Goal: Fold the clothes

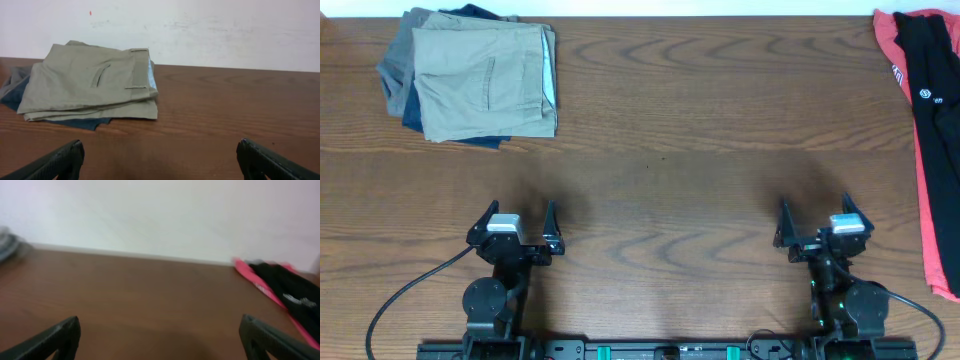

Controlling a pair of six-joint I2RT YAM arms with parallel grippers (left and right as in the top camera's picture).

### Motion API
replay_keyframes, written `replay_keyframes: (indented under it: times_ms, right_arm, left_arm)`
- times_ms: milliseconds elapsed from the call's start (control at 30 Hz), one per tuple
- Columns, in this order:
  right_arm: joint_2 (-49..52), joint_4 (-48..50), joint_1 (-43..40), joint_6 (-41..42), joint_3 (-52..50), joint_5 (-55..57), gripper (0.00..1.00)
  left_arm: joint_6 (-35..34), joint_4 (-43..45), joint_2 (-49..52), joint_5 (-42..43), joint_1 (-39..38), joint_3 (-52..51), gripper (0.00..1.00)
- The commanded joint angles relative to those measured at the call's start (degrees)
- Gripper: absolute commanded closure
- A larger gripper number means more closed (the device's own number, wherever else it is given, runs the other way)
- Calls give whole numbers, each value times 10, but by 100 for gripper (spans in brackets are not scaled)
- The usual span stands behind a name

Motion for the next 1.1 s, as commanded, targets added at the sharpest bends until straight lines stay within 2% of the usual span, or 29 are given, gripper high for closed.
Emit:
replay_keyframes:
  times_ms: [0, 33, 100, 167, 267, 400, 600, 700, 867, 967, 1067]
  right_arm:
    - [-3, 34, -7, 200, -1, -212, 1]
    - [-3, 35, -7, 271, -1, -291, 1]
    - [-3, 26, -7, 344, -1, -384, 1]
    - [-3, 26, -7, 366, -1, -391, 1]
    - [-3, 28, -7, 442, -1, -392, 1]
    - [-3, 66, -7, 449, -1, -403, 1]
    - [-3, 156, -7, 401, -1, -424, 1]
    - [-3, 184, -7, 381, 1, -370, 1]
    - [12, 178, -7, 336, 36, -260, 1]
    - [59, 140, -7, 265, 93, -216, 1]
    - [137, 74, -7, 144, 170, -165, 1]
  left_arm:
    - [8, -19, -3, 6, -2, -10, 2]
    - [8, -19, -3, 6, -2, -10, 2]
    - [8, -19, -3, 6, -2, -10, 2]
    - [8, -19, -3, 6, -2, -10, 2]
    - [8, -19, -3, 6, -2, -10, 2]
    - [8, -19, -3, 6, -2, -10, 2]
    - [8, -19, -3, 6, -2, -10, 2]
    - [8, -19, -3, 6, -2, -10, 2]
    - [8, -19, -3, 6, -2, -10, 1]
    - [8, -19, -3, 6, -2, -10, 2]
    - [8, -19, -3, 6, -2, -10, 2]
